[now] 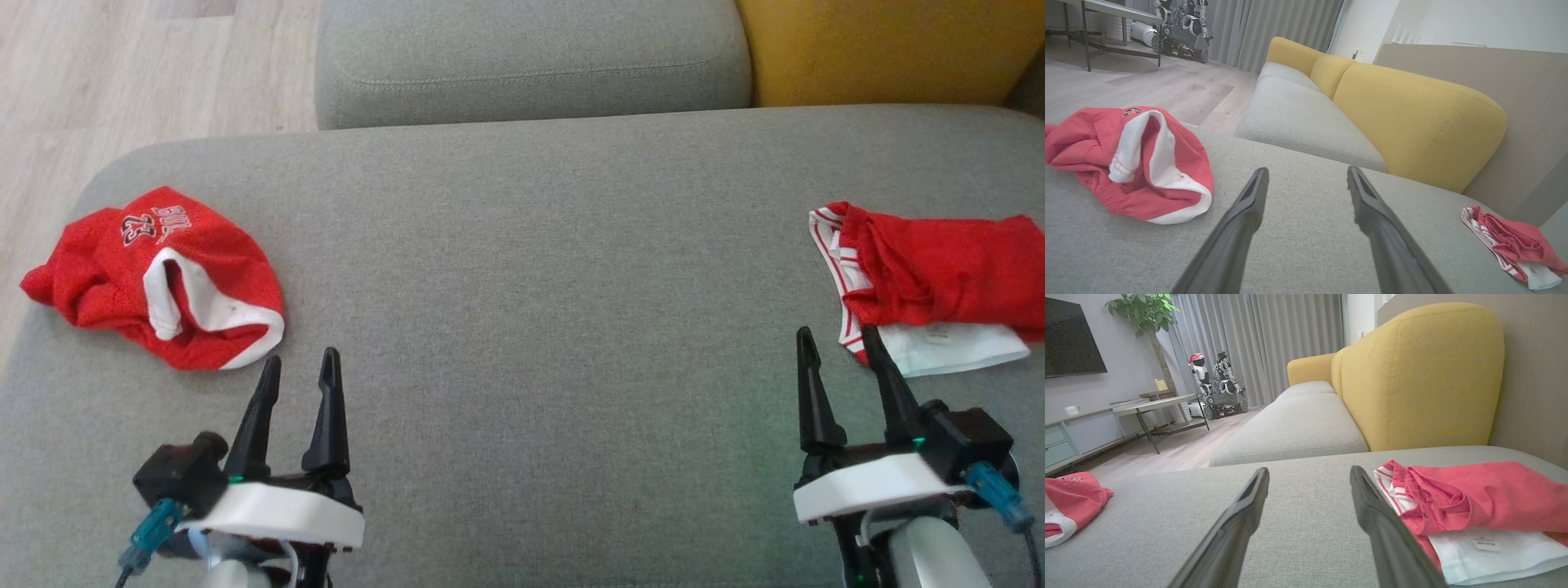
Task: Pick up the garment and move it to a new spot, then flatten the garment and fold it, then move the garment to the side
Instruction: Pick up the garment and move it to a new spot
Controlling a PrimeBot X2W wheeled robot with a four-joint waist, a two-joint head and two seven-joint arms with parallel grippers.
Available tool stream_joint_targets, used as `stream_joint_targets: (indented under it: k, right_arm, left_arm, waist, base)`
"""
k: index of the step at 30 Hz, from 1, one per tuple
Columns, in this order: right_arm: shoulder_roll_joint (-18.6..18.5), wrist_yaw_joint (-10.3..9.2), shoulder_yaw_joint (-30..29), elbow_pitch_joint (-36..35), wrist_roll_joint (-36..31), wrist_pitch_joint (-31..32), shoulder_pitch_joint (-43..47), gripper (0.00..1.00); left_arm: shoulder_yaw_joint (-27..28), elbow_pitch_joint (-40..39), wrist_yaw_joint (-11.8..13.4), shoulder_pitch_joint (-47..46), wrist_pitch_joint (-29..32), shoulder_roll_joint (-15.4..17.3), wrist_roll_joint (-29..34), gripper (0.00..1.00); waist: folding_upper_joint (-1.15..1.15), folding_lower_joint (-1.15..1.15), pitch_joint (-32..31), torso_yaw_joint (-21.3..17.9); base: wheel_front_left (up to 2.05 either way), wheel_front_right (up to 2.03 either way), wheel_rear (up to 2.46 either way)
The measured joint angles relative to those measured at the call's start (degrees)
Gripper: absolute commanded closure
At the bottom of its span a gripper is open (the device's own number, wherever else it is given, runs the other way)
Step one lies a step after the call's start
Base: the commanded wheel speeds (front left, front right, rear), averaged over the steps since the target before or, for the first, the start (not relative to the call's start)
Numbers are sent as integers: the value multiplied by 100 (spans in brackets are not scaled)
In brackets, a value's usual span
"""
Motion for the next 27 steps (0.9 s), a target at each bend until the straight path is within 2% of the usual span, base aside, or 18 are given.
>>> stream_joint_targets:
  k: [12, 27]
  right_arm:
    - [0, 0, 197, -3, 0, 0, -3, 0]
    - [2, 0, 598, 51, 169, 0, -11, 0]
  left_arm:
    - [36, -21, 47, -10, 0, 1, -9, 0]
    - [315, -168, 144, -24, -1, 4, -8, 0]
  waist:
    - [0, 0, -3, 373]
    - [0, 0, 32, 1488]
  base:
    - [0, 0, 0]
    - [0, 0, 0]
